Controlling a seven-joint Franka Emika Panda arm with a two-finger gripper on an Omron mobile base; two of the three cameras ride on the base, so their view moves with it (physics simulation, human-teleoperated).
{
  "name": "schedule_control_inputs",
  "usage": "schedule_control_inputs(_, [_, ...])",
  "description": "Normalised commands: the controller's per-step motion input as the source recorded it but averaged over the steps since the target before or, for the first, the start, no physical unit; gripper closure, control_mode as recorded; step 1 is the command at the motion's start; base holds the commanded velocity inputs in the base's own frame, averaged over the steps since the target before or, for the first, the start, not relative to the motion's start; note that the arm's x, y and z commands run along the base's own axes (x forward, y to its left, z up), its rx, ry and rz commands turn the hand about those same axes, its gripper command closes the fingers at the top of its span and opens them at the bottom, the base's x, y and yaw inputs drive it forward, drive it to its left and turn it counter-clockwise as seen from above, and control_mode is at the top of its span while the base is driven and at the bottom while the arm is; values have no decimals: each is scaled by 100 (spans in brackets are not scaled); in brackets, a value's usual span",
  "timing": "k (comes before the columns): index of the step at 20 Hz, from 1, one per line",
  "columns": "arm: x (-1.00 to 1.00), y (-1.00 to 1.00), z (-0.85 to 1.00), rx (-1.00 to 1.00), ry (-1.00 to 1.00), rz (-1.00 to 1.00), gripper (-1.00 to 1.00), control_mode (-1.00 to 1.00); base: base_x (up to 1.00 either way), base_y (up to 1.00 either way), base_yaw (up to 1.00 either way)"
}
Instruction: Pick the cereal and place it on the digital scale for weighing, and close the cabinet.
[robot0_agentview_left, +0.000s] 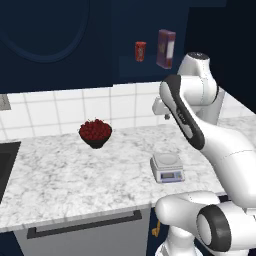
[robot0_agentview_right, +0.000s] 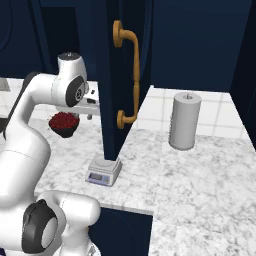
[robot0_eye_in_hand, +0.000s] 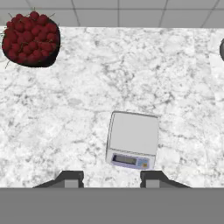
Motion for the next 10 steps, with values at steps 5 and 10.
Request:
schedule_control_inputs(5, [-34,-2,37,2,-24,0,-100,-100,0,0,0])
schedule_control_inputs(10, [-42,-23,86,14,-43,0,-100,-100,0,0,0])
